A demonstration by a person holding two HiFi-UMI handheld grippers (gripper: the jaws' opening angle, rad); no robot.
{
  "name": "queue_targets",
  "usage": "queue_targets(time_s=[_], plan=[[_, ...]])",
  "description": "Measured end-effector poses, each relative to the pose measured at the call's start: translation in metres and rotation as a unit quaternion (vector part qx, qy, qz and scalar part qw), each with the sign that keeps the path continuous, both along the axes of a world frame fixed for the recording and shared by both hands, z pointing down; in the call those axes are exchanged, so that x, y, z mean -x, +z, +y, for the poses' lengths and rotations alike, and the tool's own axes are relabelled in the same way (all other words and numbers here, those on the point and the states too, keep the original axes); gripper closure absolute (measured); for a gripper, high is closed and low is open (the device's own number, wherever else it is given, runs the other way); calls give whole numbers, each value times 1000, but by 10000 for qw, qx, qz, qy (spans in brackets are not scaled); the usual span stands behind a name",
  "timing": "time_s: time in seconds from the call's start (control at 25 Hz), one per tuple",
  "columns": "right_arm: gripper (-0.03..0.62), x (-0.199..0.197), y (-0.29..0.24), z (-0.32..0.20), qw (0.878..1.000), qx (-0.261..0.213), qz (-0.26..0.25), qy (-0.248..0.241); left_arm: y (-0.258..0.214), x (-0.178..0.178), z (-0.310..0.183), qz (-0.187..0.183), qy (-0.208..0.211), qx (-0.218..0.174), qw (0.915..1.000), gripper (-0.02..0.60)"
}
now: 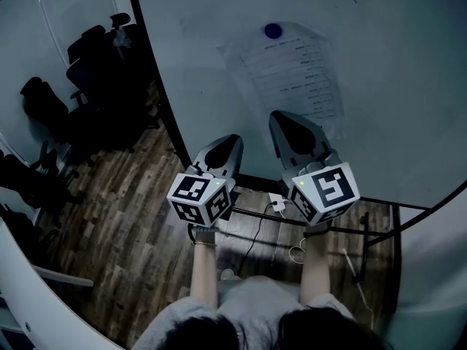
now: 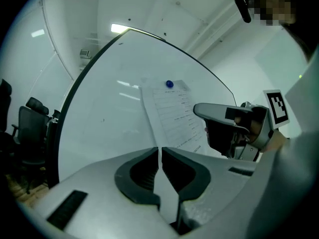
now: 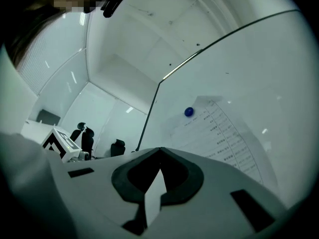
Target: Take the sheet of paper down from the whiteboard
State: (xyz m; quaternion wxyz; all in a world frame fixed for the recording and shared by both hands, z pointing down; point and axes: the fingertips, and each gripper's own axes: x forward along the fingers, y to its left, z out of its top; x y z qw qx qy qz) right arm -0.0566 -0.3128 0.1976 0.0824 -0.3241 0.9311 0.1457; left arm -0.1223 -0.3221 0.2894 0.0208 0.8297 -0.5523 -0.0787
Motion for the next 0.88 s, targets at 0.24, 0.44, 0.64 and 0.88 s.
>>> queue_targets(time_s=[0.24,0.44,0.64,0.88], plan=[[594,1,-28,-14,9977,-402,201,500,-9,4,-17,-4,299,-64,9995,575],[592,-1,-50,-21,9929,-700,428,865,-16,3,-30,-13,567,-118,9983,575],[592,2,-57,-34,9842,-956,836,1236,-18,0,-46,-35,837,-214,9963,575],[592,5,-68,-39,9774,-1096,921,1557,-23,4,-50,-108,1049,-307,9940,563]])
